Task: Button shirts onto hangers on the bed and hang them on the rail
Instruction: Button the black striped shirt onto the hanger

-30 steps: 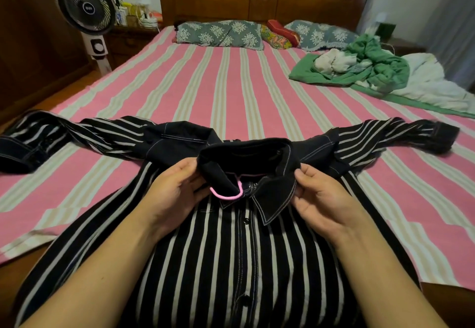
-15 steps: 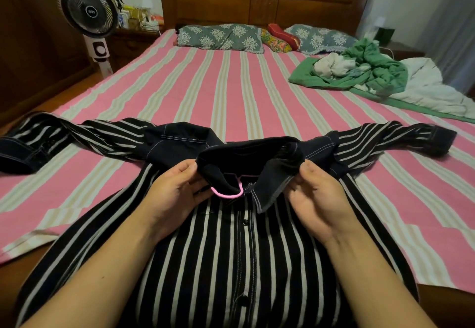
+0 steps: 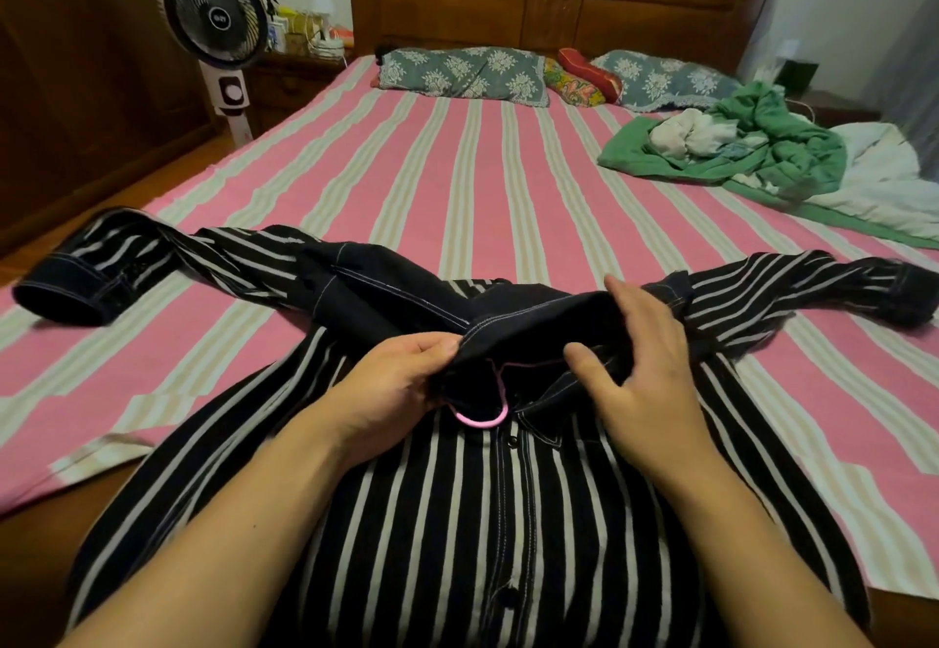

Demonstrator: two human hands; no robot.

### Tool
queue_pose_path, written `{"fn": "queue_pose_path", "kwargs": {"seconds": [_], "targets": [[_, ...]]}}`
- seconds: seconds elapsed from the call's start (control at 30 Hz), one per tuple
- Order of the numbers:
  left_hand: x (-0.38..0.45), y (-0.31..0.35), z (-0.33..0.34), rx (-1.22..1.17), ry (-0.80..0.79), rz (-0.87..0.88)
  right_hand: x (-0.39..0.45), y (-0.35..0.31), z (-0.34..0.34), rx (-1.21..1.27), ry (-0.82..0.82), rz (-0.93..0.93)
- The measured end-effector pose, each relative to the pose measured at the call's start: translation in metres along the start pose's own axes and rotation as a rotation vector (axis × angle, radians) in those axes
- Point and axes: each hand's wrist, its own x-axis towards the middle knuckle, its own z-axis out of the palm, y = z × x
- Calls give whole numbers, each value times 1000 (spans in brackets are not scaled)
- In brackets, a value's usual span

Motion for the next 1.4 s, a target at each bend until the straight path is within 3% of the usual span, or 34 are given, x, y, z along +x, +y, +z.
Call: {"fn": "queue_pose_path", "kwargs": {"seconds": [0.3, 0.37, 0.43, 0.5, 0.63, 0.8, 0.93, 1.0, 1.1, 1.23, 1.3, 1.4], "targets": [[9, 14, 5, 27, 213, 107, 8, 11, 8, -94, 87, 83], [7, 14, 13, 274, 273, 185, 7, 8, 7, 14, 172, 271], [5, 9, 22, 756, 315, 312, 6, 1, 9, 113, 198, 453], [2, 5, 34, 1112, 424, 449, 3, -7, 16, 45, 171, 461], [0, 16, 29, 1350, 643, 491, 9, -13, 12, -91, 226, 375], [-8, 23, 26, 1179, 713, 317, 19, -3, -3, 63, 299, 539], [-12, 19, 17, 1089, 672, 408, -1, -22, 7, 49, 125, 363], [-16, 18, 10, 1117, 639, 429, -7, -19, 3, -47, 124, 270], [-22, 16, 9, 1312, 557, 452, 0, -2, -8, -388, 226, 154], [-28, 15, 22, 1373, 522, 557, 8, 0, 0, -445, 222, 164], [-31, 14, 16, 1273, 550, 441, 6, -2, 7, -350, 131, 265], [-34, 9, -1, 1043, 646, 72, 5, -7, 0, -69, -3, 477]]}}
